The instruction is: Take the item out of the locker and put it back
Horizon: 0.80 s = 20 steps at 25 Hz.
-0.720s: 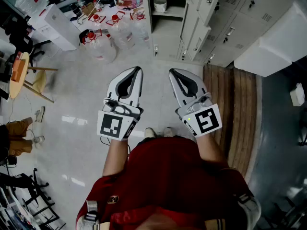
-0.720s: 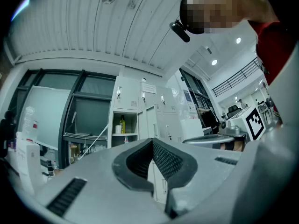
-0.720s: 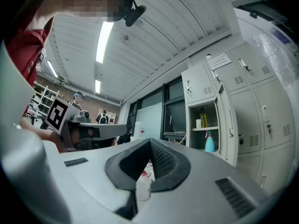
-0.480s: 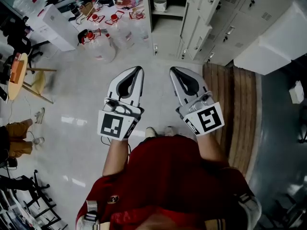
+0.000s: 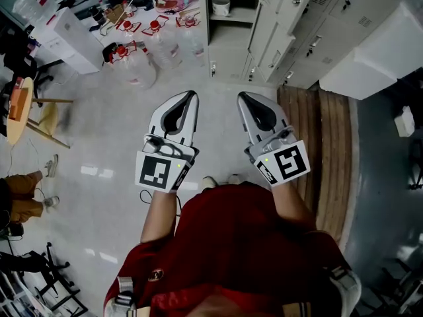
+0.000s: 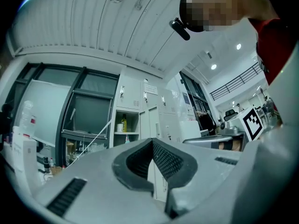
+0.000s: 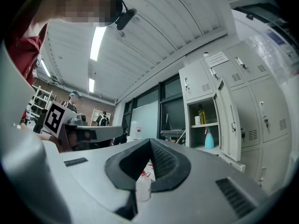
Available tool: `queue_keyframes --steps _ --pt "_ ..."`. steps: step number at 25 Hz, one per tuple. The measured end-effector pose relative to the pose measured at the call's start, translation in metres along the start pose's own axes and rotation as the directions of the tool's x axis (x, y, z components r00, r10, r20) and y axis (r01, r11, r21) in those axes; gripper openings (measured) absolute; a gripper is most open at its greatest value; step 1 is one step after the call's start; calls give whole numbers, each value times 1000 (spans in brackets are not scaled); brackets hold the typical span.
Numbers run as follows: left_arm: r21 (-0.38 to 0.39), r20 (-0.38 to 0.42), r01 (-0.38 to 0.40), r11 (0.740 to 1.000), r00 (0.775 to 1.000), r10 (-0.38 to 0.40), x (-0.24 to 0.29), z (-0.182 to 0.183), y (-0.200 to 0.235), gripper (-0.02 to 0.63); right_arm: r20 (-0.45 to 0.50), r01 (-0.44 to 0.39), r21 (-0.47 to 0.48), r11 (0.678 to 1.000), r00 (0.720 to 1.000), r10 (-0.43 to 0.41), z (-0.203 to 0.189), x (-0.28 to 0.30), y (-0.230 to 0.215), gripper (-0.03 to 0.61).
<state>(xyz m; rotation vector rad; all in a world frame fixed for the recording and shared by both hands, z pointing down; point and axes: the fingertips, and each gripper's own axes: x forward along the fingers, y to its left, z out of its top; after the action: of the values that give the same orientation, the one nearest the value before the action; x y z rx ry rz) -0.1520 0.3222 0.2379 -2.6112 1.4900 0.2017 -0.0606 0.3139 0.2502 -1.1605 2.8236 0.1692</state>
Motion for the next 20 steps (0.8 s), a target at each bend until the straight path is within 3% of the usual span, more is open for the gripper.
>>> queue_keyframes --steps 20 --pt "-38 8 31 999 1000 -31 -27 -12 37 9 -42 109 -46 993 993 -111 -13 14 32 -3"
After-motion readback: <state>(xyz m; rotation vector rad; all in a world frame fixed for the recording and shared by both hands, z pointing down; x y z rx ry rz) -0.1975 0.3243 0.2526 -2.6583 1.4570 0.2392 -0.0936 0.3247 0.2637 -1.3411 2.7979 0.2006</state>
